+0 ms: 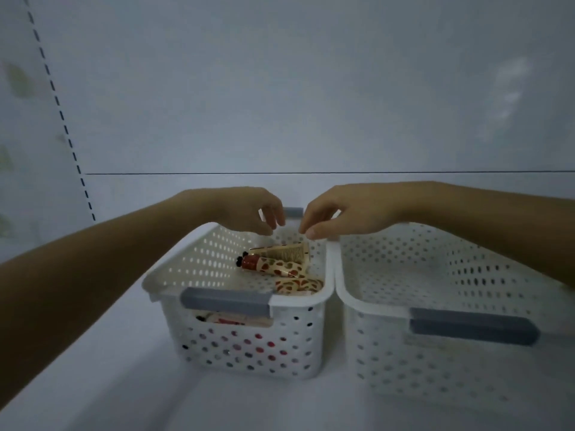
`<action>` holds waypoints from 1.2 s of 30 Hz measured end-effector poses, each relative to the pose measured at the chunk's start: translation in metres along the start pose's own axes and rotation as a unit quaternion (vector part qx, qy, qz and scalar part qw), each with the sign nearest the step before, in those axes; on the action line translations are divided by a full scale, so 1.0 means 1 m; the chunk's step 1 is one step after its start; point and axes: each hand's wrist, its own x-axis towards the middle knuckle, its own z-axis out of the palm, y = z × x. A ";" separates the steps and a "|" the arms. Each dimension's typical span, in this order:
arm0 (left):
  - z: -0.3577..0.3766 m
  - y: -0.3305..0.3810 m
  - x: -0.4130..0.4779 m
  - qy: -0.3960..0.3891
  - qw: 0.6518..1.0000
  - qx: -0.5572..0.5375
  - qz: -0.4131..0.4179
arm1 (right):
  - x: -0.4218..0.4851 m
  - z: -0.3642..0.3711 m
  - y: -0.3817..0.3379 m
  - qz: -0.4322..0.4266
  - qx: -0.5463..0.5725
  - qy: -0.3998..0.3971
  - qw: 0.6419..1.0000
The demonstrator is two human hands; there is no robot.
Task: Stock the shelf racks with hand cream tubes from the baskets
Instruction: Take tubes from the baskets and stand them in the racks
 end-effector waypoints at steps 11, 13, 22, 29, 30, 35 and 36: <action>0.038 -0.015 0.030 -0.148 0.986 0.062 0.053 | 0.022 0.005 -0.006 0.071 -0.004 -0.045 0.996; 0.039 -0.015 0.032 -0.154 0.984 0.076 0.056 | 0.029 0.008 -0.008 0.082 -0.017 -0.063 0.995; 0.028 -0.021 0.028 -0.017 0.999 -0.031 0.026 | 0.054 0.016 -0.029 0.104 -0.085 -0.172 0.976; 0.017 -0.029 0.025 0.057 0.984 -0.166 0.007 | 0.083 0.028 -0.038 0.139 -0.099 -0.307 0.936; 0.016 -0.030 0.025 0.065 0.982 -0.175 0.005 | 0.086 0.030 -0.036 0.149 -0.089 -0.308 0.935; 0.009 -0.040 0.020 0.119 0.966 -0.231 -0.002 | 0.086 0.022 -0.031 0.165 0.073 -0.250 0.951; 0.007 -0.042 0.018 0.133 0.961 -0.243 -0.006 | 0.084 0.015 -0.030 0.165 0.127 -0.214 0.954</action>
